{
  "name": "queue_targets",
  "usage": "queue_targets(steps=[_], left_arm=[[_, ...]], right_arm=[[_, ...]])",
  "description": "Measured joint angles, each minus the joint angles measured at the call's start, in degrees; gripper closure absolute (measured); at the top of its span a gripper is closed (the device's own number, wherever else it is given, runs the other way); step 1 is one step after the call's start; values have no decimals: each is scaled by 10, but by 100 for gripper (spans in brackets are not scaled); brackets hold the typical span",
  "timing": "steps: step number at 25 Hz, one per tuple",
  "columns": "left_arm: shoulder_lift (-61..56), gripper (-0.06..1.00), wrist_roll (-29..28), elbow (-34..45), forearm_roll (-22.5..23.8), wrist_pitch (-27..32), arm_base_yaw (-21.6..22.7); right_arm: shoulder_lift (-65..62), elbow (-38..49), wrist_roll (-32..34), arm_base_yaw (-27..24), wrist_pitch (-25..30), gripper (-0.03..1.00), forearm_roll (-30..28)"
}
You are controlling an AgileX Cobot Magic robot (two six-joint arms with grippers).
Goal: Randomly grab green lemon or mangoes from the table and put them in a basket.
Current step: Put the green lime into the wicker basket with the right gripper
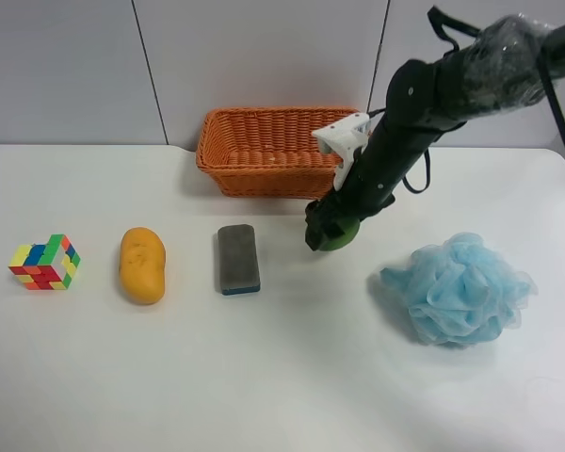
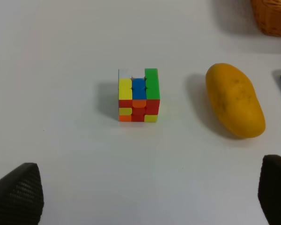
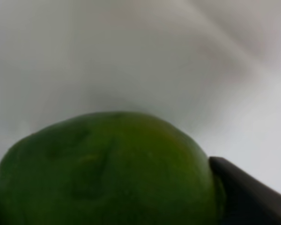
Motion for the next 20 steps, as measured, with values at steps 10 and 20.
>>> queue_targets(steps=[10, 20], left_arm=[[0, 5, 0, 0, 0, 0, 0], [0, 5, 0, 0, 0, 0, 0]], right_arm=[[-77, -164, 31, 1, 97, 16, 0], [-62, -219, 125, 1, -19, 16, -111]])
